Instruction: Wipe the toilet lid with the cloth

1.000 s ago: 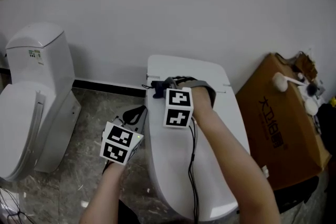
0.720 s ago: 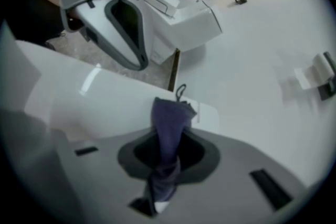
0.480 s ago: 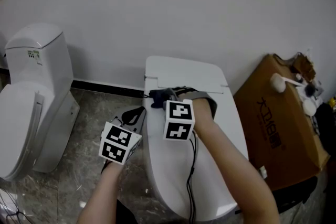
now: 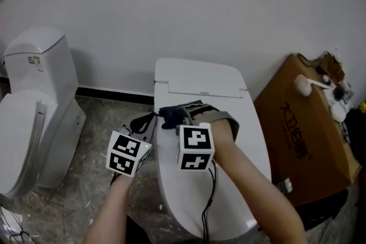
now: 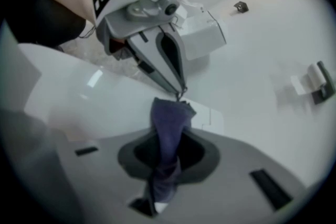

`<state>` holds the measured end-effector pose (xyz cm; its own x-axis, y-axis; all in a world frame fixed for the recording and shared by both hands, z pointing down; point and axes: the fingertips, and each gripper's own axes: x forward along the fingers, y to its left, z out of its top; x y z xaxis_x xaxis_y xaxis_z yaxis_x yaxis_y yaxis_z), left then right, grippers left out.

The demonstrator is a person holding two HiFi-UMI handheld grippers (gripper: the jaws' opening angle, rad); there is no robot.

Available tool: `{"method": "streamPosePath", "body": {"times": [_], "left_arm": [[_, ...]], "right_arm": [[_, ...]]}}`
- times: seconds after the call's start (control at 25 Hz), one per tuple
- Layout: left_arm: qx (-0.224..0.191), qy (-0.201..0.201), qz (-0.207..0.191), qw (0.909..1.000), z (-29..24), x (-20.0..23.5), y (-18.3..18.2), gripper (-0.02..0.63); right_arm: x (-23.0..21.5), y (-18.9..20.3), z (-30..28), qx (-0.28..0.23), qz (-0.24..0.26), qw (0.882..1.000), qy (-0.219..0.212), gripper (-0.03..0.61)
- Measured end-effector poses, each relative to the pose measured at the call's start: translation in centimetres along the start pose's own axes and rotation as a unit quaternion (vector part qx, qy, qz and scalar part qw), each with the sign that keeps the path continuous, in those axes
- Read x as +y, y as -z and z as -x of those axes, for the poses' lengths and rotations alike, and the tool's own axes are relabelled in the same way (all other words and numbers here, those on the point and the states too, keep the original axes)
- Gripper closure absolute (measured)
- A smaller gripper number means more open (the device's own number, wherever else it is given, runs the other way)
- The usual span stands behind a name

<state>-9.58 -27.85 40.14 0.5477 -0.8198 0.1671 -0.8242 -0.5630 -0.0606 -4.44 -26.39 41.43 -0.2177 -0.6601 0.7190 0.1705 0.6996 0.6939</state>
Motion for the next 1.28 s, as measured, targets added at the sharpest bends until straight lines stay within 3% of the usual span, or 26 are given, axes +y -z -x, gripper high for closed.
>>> {"method": "streamPosePath", "body": {"times": [0.32,0.84,1.28], "left_arm": [[-0.015,0.022,0.022,0.9994,-0.8,-1.1,-0.5,0.598],[-0.002,0.02,-0.004,0.9998,-1.0,-1.6,-0.4,0.598],[-0.019,0.024,0.015,0.9994,-1.3,-1.8,-0.7,0.598]], "right_arm": [[2.4,-0.7,2.2,-0.009,0.003,1.0,-0.002,0.515],[5.9,-1.5,5.2,-0.019,0.007,1.0,-0.007,0.515],[7.9,-2.0,7.2,-0.024,0.013,1.0,-0.01,0.515]]}}
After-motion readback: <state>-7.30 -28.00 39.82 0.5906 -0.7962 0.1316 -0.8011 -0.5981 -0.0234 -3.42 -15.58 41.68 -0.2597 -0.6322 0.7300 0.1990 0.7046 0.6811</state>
